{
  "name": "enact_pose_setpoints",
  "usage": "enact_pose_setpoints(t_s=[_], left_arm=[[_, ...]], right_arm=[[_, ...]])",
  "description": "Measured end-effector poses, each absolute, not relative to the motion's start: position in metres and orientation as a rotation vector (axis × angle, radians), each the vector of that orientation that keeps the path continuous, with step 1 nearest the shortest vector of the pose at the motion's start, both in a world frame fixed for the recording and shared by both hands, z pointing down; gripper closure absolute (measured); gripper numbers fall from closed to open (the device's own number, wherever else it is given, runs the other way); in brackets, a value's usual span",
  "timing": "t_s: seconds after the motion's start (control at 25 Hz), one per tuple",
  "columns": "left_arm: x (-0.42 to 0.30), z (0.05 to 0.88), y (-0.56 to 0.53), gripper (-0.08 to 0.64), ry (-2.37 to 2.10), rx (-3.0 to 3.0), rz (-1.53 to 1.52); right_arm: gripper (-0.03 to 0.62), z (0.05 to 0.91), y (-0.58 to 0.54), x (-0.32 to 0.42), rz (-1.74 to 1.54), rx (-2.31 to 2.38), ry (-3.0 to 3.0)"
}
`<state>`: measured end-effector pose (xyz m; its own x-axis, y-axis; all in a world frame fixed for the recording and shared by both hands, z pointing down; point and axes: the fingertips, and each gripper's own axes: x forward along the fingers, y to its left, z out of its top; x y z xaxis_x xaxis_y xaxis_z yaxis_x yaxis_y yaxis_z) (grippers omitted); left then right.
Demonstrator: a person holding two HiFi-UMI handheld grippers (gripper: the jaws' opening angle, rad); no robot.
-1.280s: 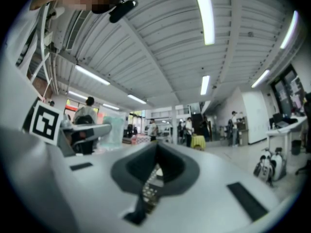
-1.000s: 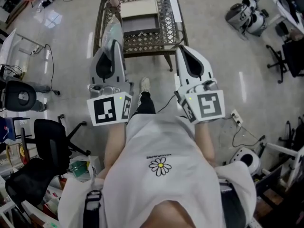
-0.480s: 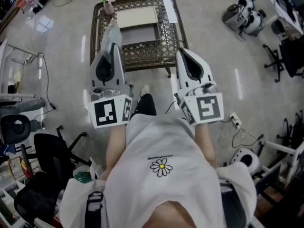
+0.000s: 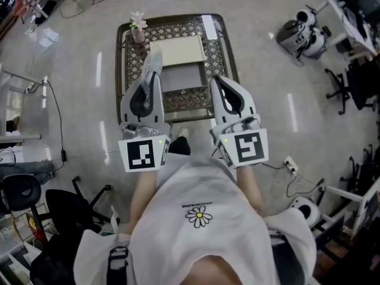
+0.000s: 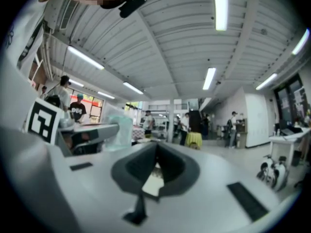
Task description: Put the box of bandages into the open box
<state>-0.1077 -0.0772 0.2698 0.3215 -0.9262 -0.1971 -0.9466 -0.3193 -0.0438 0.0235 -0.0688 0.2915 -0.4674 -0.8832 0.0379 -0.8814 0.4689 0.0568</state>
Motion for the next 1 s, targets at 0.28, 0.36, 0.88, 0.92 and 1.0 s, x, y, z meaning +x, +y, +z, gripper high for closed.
enact_pose_setpoints(t_s=[0.28,0.36,0.88,0.92,1.0], left_arm=[[-0.123,0.260,-0.142,0.515,1.702,-2.475,0.224],[-0.127,0.261,-0.155,0.515,1.708,-2.482,0.225],[-0.109,0.273,-0.194,0.515,1.756,-2.470,0.171],[-0.107,0.275,-0.196,0.516,1.766,-2.466,0.167],[-0.102,0.277,-0.199,0.515,1.789,-2.463,0.164]], right_arm=[[0.563,0.284,-0.127,0.005,-0.028,1.635,-2.612],[0.563,0.284,-0.141,0.002,-0.031,1.636,-2.605],[0.563,0.291,-0.190,0.024,0.009,1.605,-2.604],[0.563,0.293,-0.193,0.026,0.013,1.596,-2.607],[0.563,0.294,-0.198,0.029,0.018,1.584,-2.619]])
